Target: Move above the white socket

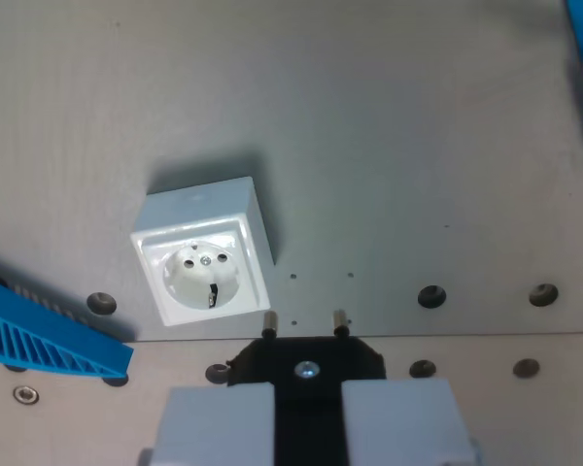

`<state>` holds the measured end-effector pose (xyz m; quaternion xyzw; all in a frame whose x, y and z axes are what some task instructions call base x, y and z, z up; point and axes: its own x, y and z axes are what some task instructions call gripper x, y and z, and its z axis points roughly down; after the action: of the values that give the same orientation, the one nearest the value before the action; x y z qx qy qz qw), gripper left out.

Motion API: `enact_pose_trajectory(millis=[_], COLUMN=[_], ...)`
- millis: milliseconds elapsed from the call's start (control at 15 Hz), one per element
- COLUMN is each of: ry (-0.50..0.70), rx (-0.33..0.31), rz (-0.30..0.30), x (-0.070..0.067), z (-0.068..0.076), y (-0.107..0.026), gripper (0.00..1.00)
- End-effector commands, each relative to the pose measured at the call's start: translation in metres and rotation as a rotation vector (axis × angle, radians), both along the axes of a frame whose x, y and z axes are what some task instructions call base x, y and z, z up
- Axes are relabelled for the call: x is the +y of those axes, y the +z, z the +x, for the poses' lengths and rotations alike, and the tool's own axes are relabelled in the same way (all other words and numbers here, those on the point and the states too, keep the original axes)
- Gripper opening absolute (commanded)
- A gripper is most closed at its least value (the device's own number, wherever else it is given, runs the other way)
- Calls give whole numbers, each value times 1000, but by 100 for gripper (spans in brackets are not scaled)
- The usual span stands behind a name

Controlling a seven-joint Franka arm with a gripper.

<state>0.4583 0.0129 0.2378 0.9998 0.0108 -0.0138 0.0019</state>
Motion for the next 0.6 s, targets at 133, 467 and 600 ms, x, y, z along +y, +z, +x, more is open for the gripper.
enact_pose_trajectory(millis=[133,467,600], ry=[65,100,114], rx=[-95,-92,-93], rz=[5,7,7], x=[4,11,14], z=[-8,-17,-21], y=[-16,-32,-39], gripper=[0,0,0])
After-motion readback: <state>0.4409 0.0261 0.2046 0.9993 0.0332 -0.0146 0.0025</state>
